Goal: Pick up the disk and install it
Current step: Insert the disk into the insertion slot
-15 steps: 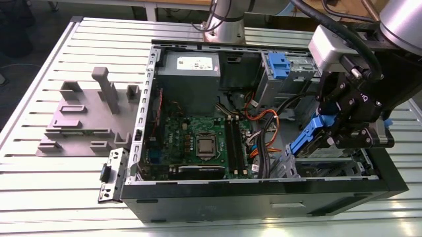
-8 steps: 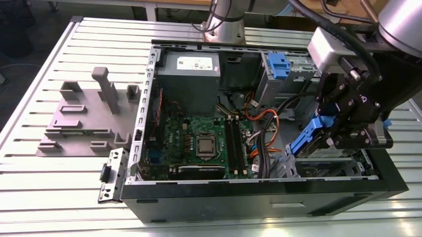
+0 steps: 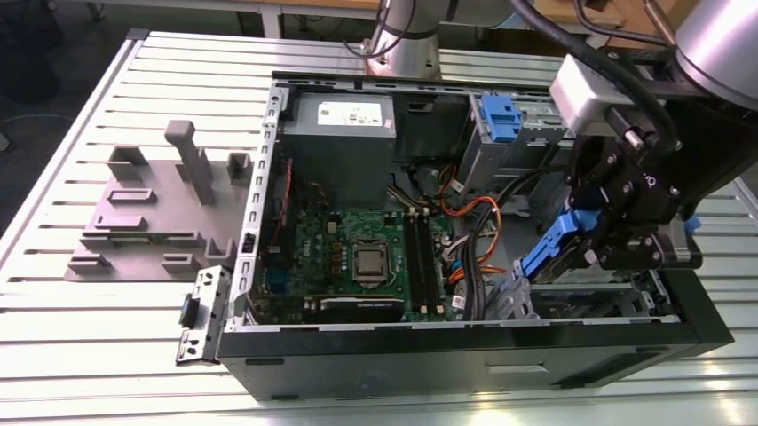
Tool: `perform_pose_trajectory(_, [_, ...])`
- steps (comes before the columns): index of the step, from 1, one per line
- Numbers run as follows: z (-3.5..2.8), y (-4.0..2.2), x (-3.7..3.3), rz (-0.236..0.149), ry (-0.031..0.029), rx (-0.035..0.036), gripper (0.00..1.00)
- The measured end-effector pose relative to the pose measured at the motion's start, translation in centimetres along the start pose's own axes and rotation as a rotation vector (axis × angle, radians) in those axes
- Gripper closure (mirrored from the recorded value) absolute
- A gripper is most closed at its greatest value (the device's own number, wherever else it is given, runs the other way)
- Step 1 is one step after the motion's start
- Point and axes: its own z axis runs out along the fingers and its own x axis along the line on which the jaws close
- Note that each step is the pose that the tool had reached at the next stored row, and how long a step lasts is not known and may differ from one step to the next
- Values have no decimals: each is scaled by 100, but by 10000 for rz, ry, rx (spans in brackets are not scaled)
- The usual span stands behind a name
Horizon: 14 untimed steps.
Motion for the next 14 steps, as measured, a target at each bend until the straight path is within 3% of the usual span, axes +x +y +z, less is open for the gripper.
perform_pose_trajectory(14, [55,-1,0,0,0,0,63])
